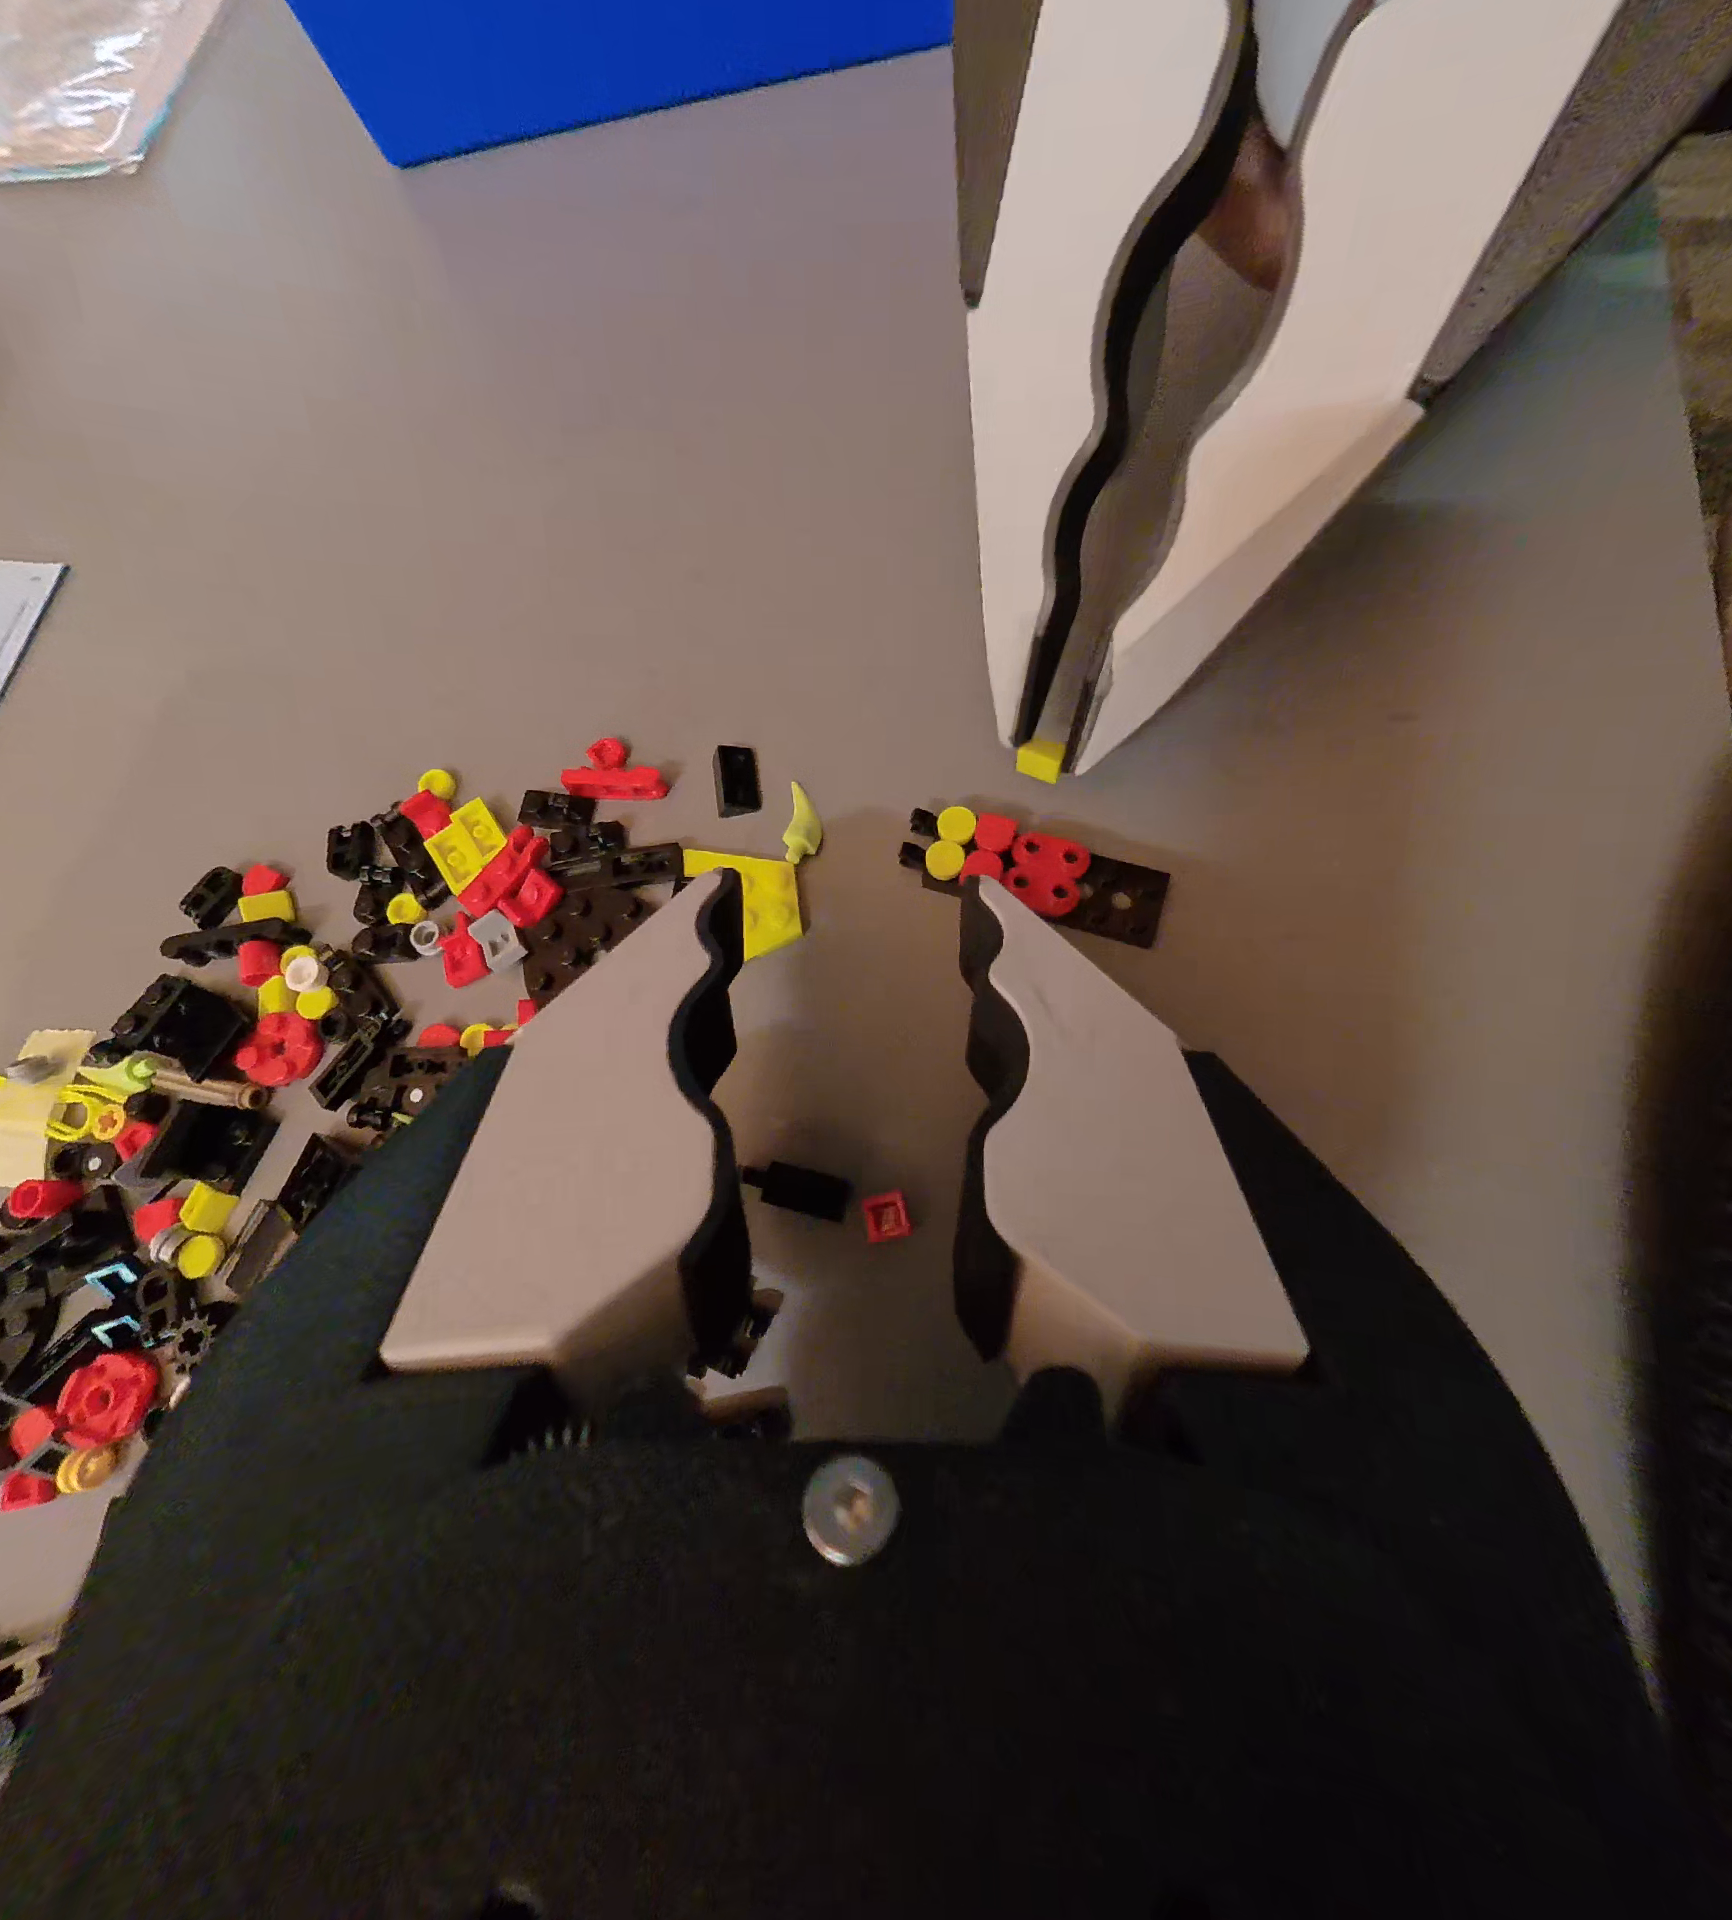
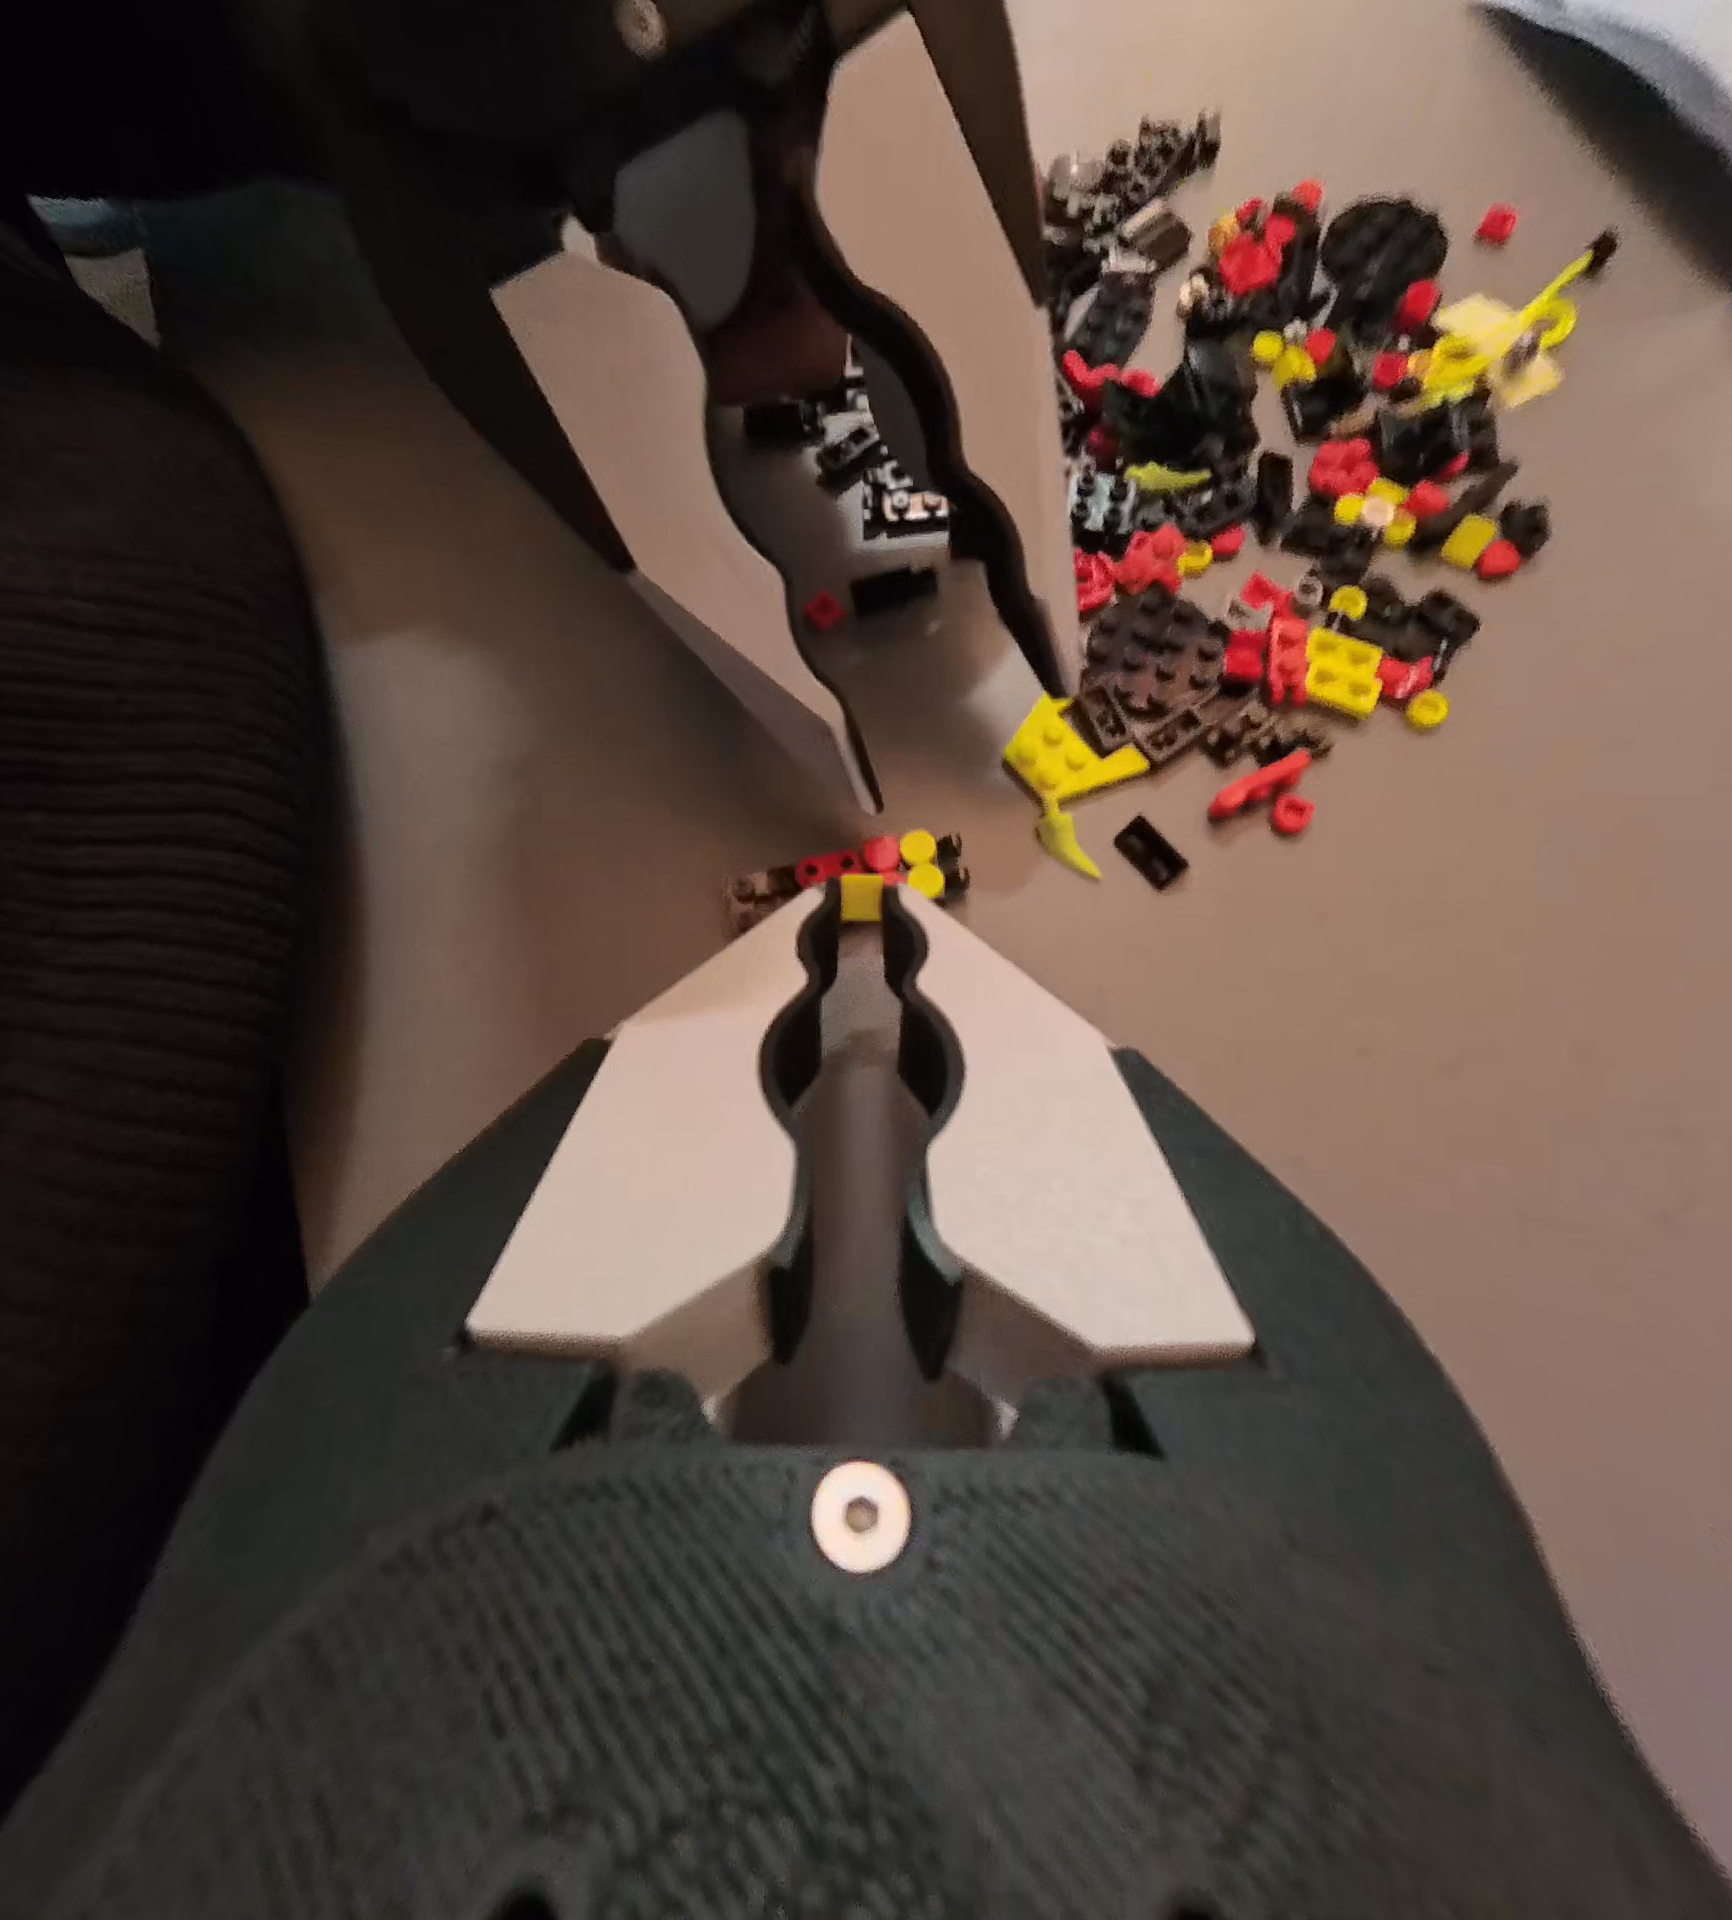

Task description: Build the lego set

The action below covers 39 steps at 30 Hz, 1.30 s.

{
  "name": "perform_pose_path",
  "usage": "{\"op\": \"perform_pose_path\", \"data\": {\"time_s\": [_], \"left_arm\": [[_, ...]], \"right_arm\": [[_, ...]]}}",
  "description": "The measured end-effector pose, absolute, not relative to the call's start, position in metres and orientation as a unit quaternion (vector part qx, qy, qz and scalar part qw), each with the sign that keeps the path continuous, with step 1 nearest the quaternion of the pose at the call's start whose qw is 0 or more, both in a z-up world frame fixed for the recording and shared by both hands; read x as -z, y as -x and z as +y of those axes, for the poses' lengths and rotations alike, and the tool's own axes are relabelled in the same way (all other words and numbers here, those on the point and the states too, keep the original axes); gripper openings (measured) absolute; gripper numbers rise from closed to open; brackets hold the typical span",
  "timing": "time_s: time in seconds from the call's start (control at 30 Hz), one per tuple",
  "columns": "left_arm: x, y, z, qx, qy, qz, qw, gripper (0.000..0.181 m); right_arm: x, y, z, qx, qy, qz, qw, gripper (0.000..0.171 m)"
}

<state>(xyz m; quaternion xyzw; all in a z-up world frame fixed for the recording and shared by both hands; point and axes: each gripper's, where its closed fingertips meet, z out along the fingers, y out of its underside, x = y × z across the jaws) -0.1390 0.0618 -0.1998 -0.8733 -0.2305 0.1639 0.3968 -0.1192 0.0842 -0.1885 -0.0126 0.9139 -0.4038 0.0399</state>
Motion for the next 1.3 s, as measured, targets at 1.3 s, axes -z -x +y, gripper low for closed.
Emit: {"op": "perform_pose_path", "data": {"time_s": [1.3], "left_arm": [[0.206, 0.135, 0.064, -0.170, 0.887, -0.209, 0.375, 0.037]], "right_arm": [[0.198, 0.121, 0.084, 0.378, 0.076, 0.922, -0.044, 0.011]]}}
